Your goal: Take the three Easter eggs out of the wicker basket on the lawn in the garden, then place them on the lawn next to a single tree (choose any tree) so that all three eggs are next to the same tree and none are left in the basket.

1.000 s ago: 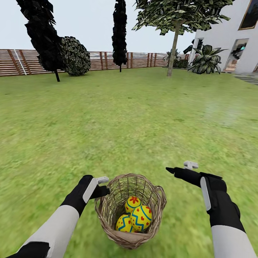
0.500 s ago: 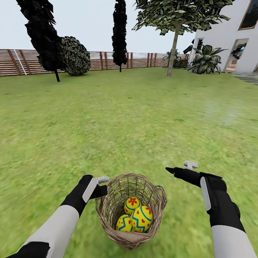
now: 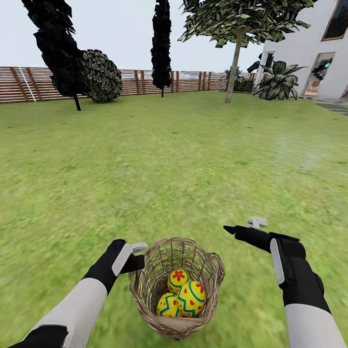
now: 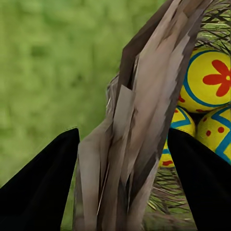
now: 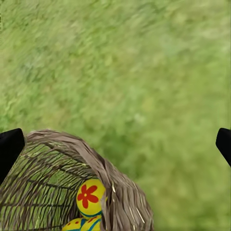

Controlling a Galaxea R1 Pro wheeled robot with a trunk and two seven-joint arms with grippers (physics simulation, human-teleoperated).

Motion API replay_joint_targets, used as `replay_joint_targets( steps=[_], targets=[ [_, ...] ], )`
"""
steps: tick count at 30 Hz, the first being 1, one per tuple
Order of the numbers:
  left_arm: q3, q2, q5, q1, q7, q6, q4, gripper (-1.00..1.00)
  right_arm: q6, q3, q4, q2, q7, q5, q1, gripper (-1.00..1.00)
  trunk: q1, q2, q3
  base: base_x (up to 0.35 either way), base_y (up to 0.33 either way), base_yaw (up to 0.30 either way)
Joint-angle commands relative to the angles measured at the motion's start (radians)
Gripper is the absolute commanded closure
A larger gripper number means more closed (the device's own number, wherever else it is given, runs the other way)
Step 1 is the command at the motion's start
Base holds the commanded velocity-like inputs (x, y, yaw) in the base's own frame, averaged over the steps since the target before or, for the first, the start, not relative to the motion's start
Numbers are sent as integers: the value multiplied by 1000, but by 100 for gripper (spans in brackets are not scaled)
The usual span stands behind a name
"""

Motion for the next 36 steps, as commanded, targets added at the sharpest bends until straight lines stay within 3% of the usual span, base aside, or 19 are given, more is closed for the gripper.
replay_joint_targets(
  steps=[1, 27, 33, 36],
  targets=[
    [-2, 0, 1, 0, 10, 7, 5, 100, 5, -1, -1, 0, 6, 4, -1, -100, -4, 7, 2, 0, 0, 0],
    [-2, 0, 1, 1, 10, 5, 5, 100, -4, -6, 0, -1, 1, 5, -1, -100, -104, 189, 84, 0, 0, 0],
    [-2, 0, 1, 0, 10, 5, 5, 100, -54, -28, 67, -9, -19, 11, -1, -100, -127, 231, 102, 0, 0, 0],
    [-2, 1, 1, 1, 10, 5, 5, 100, -155, -33, 158, -9, -138, 11, -1, -100, -138, 252, 112, 0, 0, 0]
  ],
)
